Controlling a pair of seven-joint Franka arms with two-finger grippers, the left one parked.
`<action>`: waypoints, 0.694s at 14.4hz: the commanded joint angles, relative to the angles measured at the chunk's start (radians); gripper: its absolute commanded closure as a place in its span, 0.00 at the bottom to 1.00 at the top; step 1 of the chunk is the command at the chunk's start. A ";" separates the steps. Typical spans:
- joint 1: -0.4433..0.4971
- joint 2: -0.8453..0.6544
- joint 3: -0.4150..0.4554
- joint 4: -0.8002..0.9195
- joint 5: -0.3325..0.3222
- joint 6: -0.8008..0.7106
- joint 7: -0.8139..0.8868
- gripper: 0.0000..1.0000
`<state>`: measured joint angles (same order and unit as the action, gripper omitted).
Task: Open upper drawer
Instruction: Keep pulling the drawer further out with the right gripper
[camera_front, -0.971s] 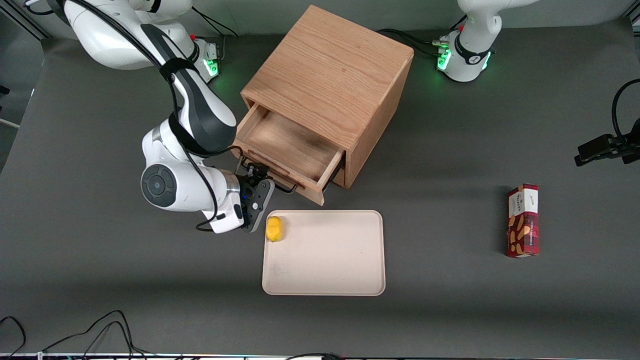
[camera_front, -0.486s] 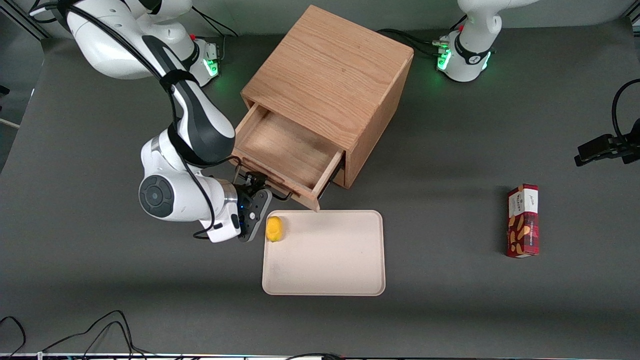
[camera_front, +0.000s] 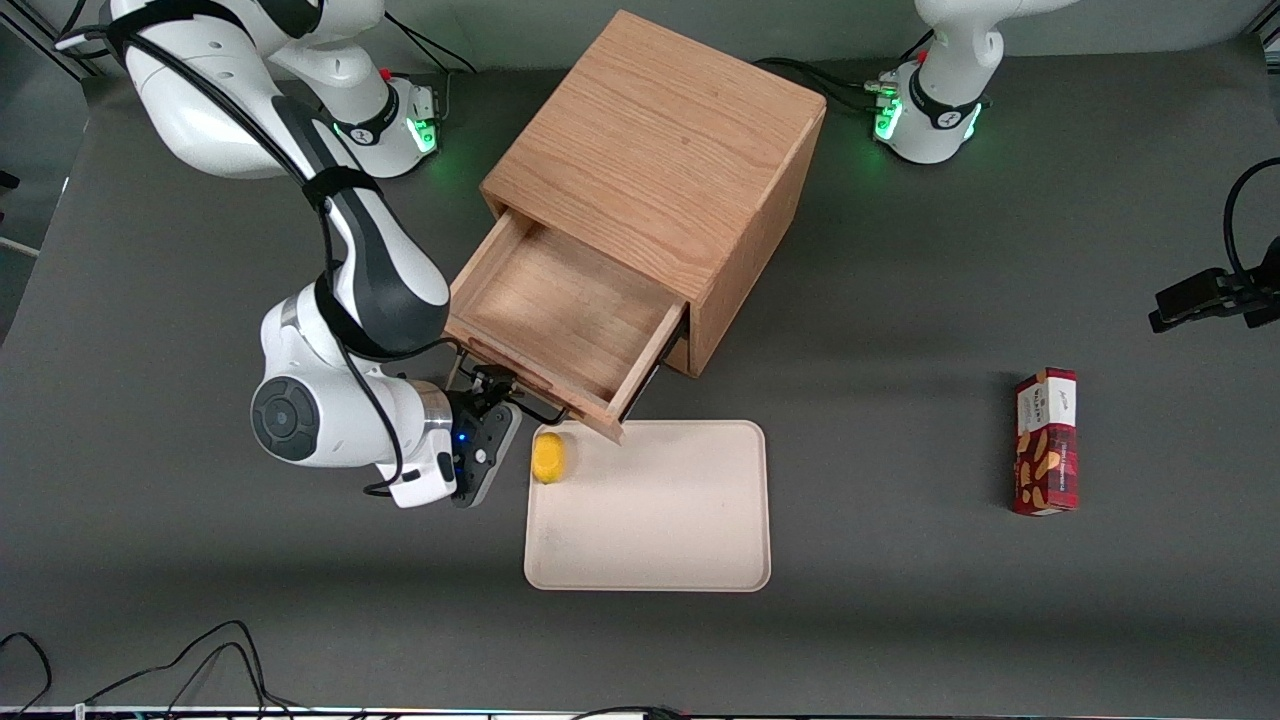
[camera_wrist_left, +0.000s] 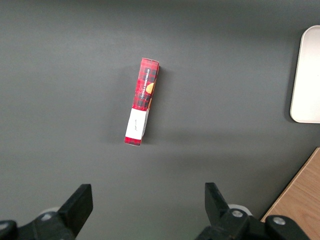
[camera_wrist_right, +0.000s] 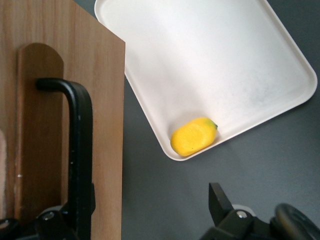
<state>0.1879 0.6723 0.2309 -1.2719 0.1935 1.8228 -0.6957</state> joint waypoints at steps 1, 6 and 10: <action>-0.005 0.043 0.005 0.066 -0.022 -0.027 -0.024 0.00; -0.005 0.046 0.005 0.089 -0.025 -0.049 -0.024 0.00; -0.007 0.044 -0.013 0.128 -0.023 -0.094 -0.024 0.00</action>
<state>0.1857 0.6895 0.2177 -1.2055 0.1830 1.7663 -0.6964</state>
